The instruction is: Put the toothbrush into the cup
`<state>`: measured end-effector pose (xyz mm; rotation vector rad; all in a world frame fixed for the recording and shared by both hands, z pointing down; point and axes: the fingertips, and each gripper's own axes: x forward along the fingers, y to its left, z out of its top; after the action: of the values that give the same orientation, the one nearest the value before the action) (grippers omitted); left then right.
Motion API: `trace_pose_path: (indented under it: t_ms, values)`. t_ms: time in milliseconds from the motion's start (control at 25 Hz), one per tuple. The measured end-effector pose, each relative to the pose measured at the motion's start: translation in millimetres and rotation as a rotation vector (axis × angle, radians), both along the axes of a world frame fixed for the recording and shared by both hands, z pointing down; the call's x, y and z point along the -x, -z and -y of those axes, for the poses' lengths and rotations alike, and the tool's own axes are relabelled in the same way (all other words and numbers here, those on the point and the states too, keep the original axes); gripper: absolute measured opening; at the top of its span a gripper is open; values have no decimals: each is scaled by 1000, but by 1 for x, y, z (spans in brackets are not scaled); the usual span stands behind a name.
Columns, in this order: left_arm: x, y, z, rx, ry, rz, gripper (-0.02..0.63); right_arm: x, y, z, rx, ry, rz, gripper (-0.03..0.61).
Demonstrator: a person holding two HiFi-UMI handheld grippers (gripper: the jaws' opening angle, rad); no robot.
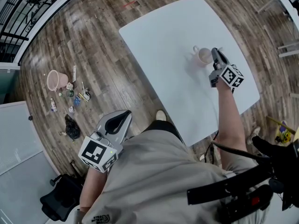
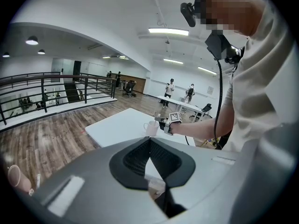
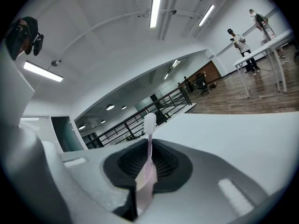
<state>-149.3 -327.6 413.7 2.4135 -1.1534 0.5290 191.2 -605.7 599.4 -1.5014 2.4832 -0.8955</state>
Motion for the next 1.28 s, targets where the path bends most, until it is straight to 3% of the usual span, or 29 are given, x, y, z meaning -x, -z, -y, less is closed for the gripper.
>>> trace_pose_path:
  t_ms: [440,760,1040,1280]
  values:
    - [9,5,-14,-22,26,-16,2,-3,-2,-6,28,-42,-25,56]
    - [28,14,-29,-42,48,-21,2,-9,-3,-24,90,-96,-57,176]
    - [33,20,-49,-78,21,-36,2,-2,12,-74,90,-84,-125,176]
    - [33,32,-88,-117,-78,-84,2,28,55,-157,51,-59,-205,176]
